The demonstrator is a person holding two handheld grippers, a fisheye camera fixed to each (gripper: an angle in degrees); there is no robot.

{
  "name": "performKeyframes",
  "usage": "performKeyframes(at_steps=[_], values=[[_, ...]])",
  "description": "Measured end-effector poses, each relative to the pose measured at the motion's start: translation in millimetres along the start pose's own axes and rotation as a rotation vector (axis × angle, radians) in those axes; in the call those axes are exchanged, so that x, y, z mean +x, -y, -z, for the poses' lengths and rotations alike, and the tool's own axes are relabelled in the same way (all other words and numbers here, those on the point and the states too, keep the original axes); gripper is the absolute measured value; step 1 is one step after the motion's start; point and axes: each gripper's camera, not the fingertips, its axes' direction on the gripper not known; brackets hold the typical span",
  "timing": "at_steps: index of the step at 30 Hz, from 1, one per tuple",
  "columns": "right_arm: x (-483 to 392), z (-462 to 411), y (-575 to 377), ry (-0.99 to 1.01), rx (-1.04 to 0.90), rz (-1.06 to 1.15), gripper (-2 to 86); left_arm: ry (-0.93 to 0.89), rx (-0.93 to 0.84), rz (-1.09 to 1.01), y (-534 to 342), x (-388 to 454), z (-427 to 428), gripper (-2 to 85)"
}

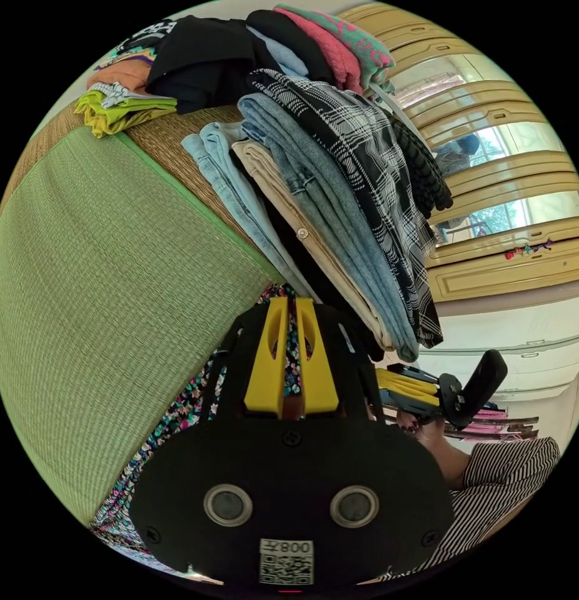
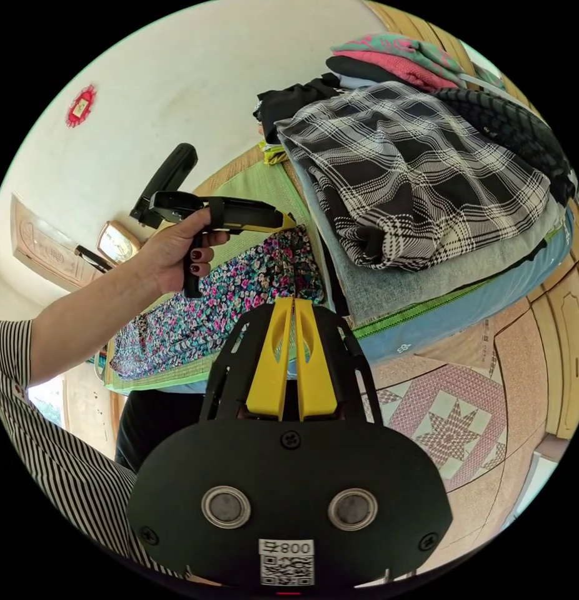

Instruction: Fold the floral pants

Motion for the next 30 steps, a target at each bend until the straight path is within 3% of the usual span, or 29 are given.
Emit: performKeyframes(at_steps=[12, 20, 30], values=[[16.6, -3.6, 1.8, -0.031, -0.025, -0.065, 0.1, 0.044, 0.034, -0.008, -2.5, 12.8, -12.1, 3.5], [-38.7, -13.4, 28.1, -0.074, 0.004, 0.135, 0.0, 0.068, 0.05, -0.017, -19.5, 23.3, -3.2, 4.9], [-43.5, -57.7, 62.7, -0.193, -0.043, 0.084, 0.0, 0.023, 0.13, -0.001, -65.5, 14.2, 35.9, 4.9]])
